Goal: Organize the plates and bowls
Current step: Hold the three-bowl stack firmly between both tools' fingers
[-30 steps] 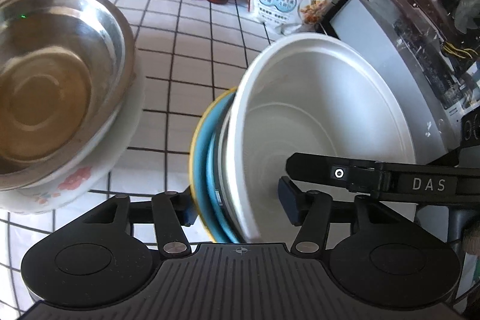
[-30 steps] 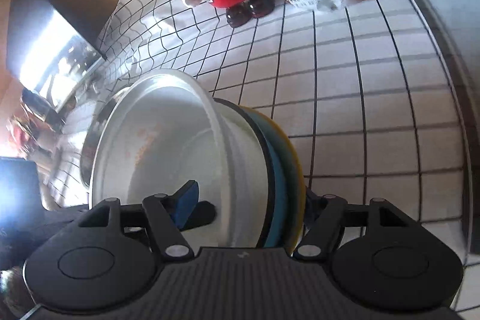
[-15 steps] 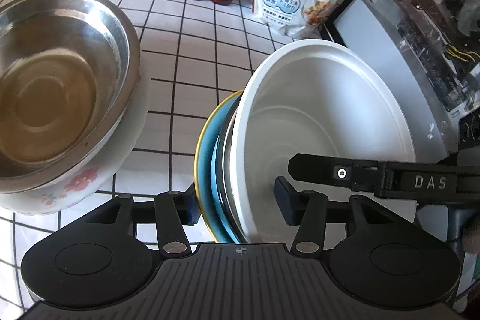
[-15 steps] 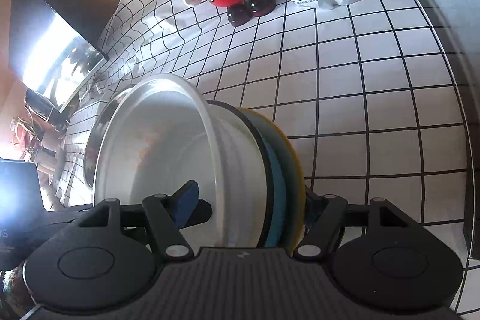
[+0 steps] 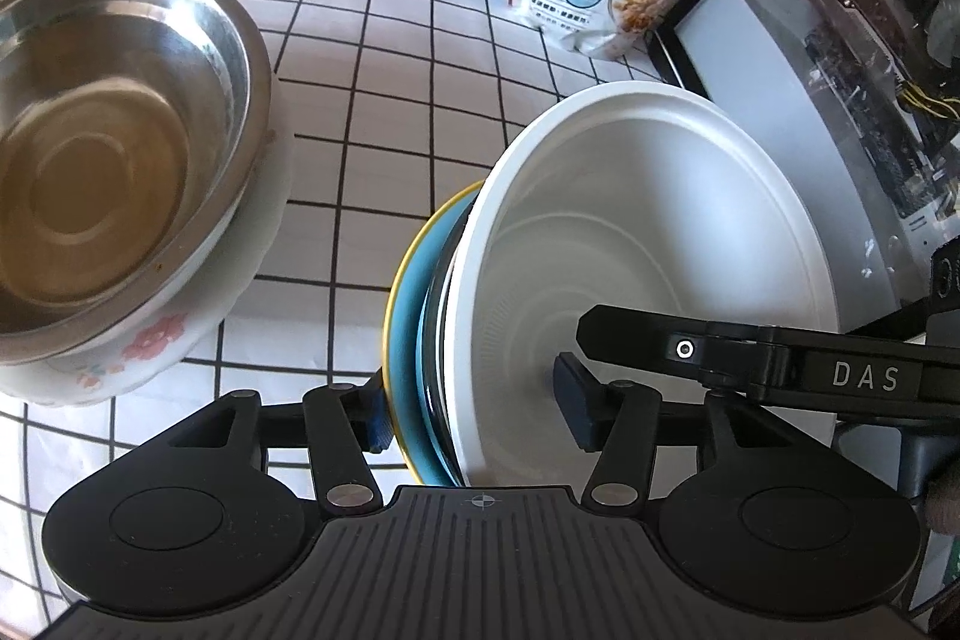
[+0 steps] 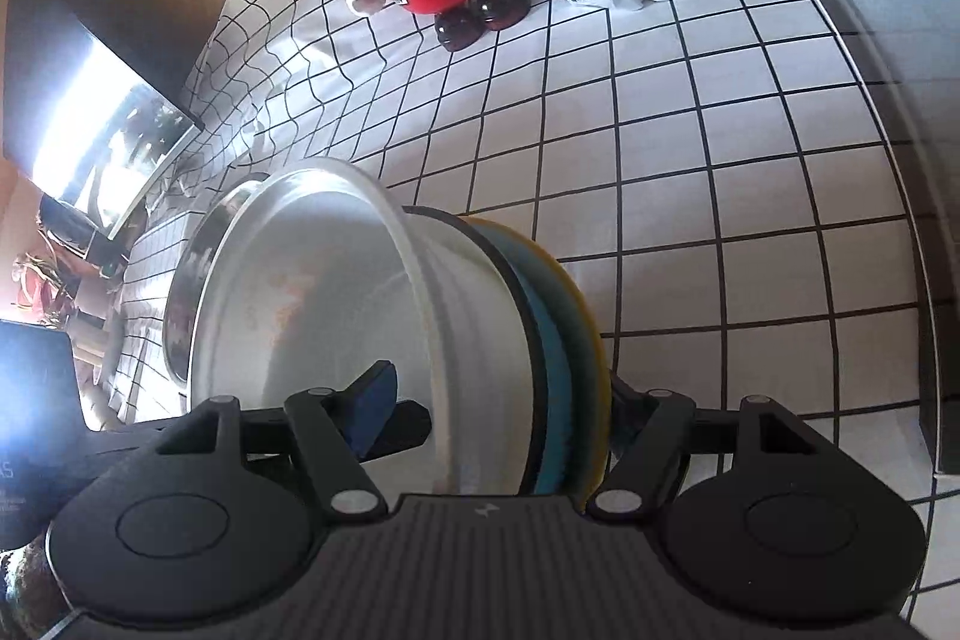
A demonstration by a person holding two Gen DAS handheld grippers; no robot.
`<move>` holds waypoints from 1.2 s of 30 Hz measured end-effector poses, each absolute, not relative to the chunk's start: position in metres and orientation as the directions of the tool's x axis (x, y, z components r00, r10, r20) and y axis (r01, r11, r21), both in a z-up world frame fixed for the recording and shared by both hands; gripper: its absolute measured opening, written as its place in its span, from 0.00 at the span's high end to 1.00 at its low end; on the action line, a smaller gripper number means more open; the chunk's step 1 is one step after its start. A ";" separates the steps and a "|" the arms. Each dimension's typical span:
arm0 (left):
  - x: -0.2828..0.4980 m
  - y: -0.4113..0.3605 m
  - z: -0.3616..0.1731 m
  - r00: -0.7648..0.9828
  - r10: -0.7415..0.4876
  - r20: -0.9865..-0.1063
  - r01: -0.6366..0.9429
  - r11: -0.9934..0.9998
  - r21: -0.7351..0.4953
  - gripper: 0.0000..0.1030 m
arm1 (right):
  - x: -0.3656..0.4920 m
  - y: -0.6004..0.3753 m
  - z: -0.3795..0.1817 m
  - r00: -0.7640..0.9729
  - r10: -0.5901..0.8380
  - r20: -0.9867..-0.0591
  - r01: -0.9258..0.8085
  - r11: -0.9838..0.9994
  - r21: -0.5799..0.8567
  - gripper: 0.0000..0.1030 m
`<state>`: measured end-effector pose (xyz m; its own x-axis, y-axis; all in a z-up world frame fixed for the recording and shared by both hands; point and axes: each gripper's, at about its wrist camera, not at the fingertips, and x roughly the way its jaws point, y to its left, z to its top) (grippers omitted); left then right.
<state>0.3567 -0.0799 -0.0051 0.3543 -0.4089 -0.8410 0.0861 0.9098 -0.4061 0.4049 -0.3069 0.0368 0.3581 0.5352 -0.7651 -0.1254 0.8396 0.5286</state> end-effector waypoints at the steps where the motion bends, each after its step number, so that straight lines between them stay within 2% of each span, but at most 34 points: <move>1: 0.357 -0.080 -0.005 0.353 -0.411 -0.841 0.086 0.909 -0.408 0.44 | 0.405 -0.307 0.037 0.360 0.533 -0.766 -0.125 0.841 0.527 0.32; 12: 0.353 -0.076 -0.005 0.358 -0.422 -0.833 0.083 0.903 -0.422 0.44 | 0.402 -0.304 0.038 0.365 0.529 -0.766 -0.141 0.845 0.517 0.32; 17: 0.353 -0.070 -0.005 0.362 -0.442 -0.821 0.070 0.891 -0.448 0.52 | 0.402 -0.311 0.032 0.351 0.561 -0.749 -0.159 0.825 0.543 0.32; 25: 0.354 -0.077 -0.005 0.358 -0.427 -0.830 0.076 0.900 -0.430 0.48 | 0.398 -0.310 0.030 0.357 0.563 -0.745 -0.153 0.822 0.548 0.32; 36: 0.358 -0.075 -0.003 0.348 -0.432 -0.832 0.036 0.893 -0.448 0.49 | 0.398 -0.309 0.036 0.367 0.541 -0.757 -0.131 0.836 0.534 0.32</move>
